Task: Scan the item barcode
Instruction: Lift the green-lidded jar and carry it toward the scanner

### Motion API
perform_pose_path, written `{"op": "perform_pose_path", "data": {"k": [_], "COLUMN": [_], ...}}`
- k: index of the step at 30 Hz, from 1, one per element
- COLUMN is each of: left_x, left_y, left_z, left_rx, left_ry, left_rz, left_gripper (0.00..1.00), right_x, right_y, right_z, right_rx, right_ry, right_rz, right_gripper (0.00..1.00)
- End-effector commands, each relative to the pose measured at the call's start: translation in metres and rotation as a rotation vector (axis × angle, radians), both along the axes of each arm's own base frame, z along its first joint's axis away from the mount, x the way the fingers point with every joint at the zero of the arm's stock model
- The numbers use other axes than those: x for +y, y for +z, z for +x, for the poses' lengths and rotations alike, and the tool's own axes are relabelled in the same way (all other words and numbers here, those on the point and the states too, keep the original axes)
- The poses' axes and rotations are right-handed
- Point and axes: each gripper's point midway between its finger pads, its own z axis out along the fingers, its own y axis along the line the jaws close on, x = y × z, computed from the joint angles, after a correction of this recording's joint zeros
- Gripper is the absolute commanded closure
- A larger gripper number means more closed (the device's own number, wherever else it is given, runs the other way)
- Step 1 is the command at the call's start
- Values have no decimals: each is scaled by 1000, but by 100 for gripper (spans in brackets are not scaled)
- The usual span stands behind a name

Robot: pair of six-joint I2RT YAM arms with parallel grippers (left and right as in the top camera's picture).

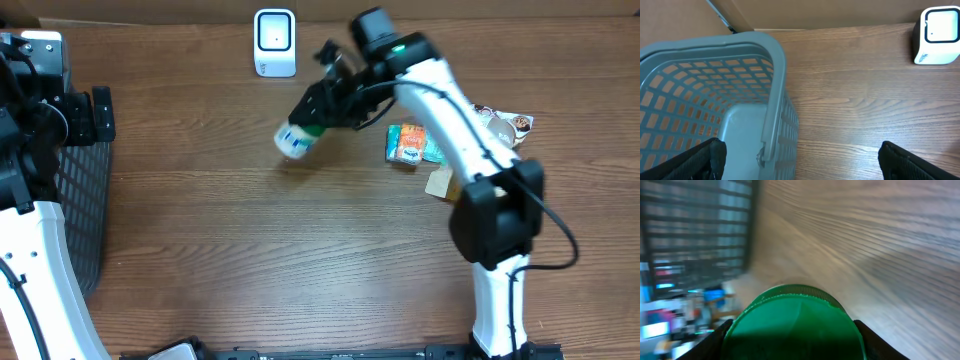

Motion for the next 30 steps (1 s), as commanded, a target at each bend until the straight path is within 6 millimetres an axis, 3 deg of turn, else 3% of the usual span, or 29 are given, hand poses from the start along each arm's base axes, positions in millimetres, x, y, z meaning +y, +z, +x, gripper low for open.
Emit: {"op": "perform_pose_path", "data": {"k": [1,9,15,22,30], "left_x": [0,0,0,0,0], "left_y": [9,9,9,9,9], "left_z": [1,1,1,1,1], "left_rx": [-20,-20,-21,-21,-20], "left_ry": [-13,-13,-14,-13,-13], "left_rz": [17,17,17,18,17], "left_gripper": [0,1,0,1,0], "right_x": [-23,-84,-95,-97,-97], "right_y": [110,189,221,230,224], "right_z": [-15,-35,-65,-82,-80], "right_rx": [-113,-309,-429,-455,-457], "right_ry": [34,-21,6,25,19], "right_rz": [273,341,344,341,306], "right_gripper": [58,57,58,58,58]}}
